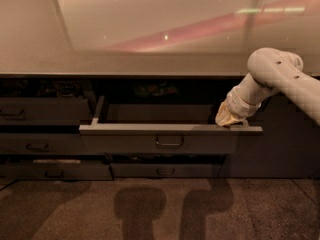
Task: Open top drawer
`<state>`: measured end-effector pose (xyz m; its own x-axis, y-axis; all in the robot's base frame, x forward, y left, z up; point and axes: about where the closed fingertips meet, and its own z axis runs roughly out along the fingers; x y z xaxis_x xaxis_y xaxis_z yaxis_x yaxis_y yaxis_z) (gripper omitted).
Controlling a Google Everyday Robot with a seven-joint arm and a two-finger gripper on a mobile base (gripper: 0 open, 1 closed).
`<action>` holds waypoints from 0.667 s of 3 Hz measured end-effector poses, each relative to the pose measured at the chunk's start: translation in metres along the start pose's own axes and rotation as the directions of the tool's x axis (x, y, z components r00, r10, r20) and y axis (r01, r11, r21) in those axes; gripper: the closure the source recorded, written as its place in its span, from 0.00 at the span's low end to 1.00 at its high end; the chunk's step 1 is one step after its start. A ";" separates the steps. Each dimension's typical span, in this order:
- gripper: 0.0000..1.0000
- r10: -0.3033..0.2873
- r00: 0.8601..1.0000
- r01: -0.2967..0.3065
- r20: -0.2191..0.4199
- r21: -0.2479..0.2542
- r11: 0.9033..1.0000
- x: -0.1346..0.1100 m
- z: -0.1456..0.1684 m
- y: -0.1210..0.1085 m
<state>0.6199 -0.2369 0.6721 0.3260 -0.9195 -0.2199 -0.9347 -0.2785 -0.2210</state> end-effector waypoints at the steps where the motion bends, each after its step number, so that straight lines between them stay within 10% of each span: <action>1: 0.58 0.002 1.000 -0.002 -0.025 0.017 1.000 -0.004 -0.006 0.009; 2: 0.34 0.020 0.999 -0.018 -0.044 0.042 0.999 -0.005 -0.015 0.026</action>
Offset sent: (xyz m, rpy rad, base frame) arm -0.0499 -0.0174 0.0220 -0.0368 -0.0822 -0.0739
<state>0.5921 -0.2432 0.6821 0.3010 -0.9360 -0.1826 -0.9336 -0.2502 -0.2565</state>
